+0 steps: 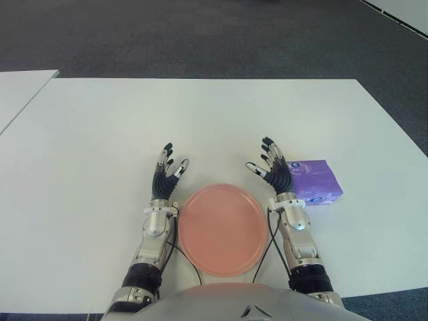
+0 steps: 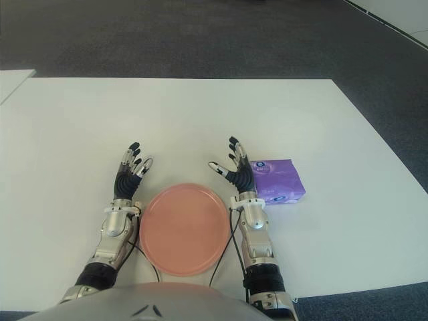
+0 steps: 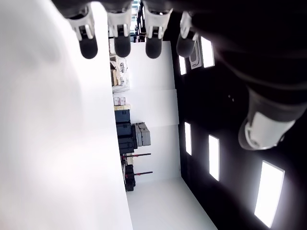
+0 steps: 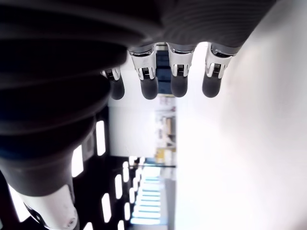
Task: Put the tissue paper into the plate.
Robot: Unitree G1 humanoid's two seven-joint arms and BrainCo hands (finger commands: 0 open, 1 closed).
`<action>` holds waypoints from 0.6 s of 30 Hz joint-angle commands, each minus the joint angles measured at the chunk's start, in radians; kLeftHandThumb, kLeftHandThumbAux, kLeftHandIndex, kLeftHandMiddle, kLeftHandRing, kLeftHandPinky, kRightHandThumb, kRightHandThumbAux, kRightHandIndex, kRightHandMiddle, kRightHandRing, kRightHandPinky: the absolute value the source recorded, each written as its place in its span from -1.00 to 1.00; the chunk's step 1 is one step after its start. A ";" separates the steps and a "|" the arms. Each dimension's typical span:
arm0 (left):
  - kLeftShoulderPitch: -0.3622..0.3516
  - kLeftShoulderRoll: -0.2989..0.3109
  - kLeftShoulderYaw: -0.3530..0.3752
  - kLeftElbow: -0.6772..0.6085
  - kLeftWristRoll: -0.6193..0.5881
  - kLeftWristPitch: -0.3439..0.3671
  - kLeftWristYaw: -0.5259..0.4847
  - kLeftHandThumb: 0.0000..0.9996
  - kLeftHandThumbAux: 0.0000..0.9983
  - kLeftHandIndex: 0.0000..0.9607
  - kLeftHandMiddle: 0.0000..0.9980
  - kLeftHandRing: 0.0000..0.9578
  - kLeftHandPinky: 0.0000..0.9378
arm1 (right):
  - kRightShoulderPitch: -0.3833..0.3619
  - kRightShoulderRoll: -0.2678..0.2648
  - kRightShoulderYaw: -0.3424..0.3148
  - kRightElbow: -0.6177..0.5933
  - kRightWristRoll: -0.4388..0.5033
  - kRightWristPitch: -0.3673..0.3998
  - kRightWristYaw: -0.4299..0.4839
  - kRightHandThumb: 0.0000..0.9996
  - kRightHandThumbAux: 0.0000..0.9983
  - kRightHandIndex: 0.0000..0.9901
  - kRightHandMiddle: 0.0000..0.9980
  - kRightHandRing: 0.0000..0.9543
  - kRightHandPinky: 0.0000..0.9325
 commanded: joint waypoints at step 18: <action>-0.016 -0.001 -0.001 0.154 0.015 -0.028 0.044 -0.99 0.05 -1.00 -1.00 -1.00 -1.00 | -0.123 -0.054 -0.043 0.007 0.039 -0.090 0.042 -1.00 0.63 -0.96 -0.99 -1.00 -0.96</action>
